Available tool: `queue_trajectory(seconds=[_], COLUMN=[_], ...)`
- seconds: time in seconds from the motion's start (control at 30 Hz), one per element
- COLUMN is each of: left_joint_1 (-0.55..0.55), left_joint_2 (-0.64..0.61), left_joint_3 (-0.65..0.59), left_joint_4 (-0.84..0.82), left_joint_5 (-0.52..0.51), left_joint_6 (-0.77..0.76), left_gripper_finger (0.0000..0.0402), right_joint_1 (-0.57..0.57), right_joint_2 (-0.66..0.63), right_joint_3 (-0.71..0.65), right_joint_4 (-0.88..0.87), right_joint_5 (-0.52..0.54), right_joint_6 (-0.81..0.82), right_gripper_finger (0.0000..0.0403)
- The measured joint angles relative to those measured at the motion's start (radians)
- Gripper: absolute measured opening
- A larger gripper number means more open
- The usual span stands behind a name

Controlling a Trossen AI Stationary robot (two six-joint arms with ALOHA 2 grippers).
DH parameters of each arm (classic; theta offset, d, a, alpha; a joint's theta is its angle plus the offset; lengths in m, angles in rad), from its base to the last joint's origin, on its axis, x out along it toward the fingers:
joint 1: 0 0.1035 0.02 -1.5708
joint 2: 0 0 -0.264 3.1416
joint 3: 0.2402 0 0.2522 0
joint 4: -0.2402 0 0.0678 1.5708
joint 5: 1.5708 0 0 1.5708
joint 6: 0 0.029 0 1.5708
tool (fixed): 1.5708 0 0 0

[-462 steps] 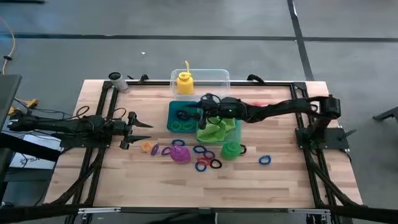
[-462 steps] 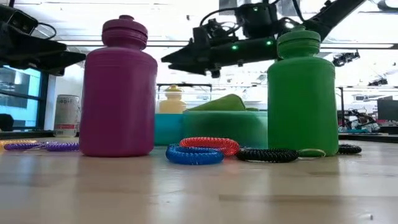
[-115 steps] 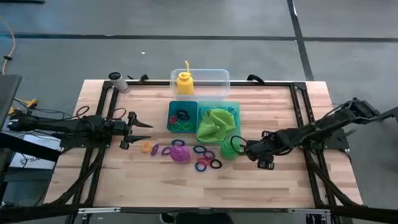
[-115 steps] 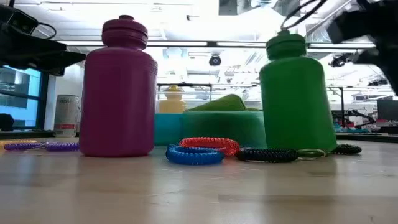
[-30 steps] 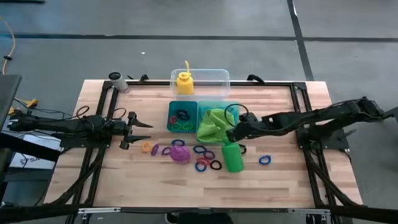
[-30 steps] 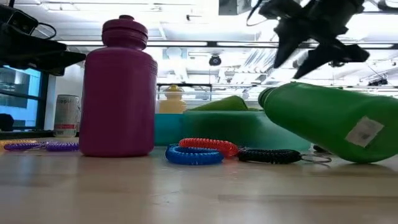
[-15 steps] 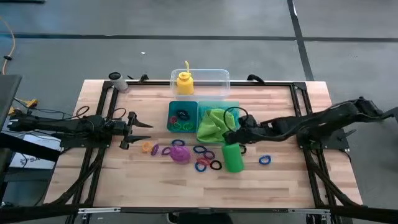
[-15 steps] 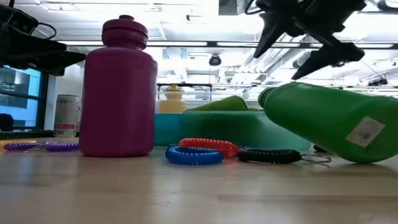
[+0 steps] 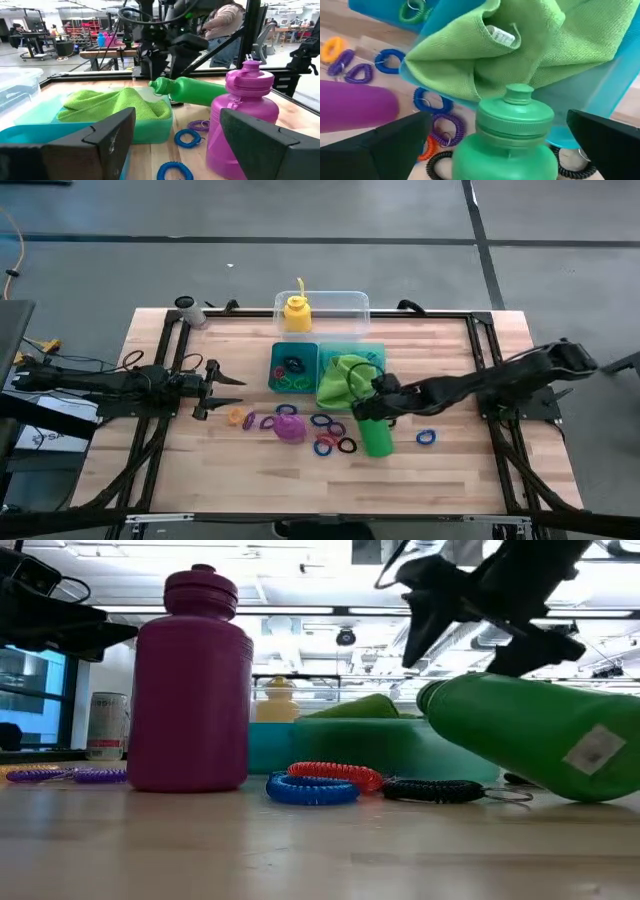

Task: Pick & Place Sports Items
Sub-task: Put the green tumbler into the transparent bin

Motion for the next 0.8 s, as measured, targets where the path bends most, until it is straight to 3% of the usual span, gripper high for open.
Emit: queue_trajectory(seconds=[0.43,0.8], left_joint_1=[0.000,0.000], left_joint_2=[0.000,0.000], left_joint_3=[0.000,0.000], left_joint_4=[0.000,0.000], left_joint_5=[0.000,0.000], left_joint_6=[0.000,0.000], left_gripper_finger=[0.0236,0.0236], right_joint_1=[-0.005,-0.010], right_joint_2=[0.050,0.050], right_joint_3=[0.000,0.000], right_joint_4=[0.016,-0.006], right_joint_5=[0.009,0.024], right_joint_6=[-0.024,-0.078], right_gripper_finger=[0.0367,0.0242])
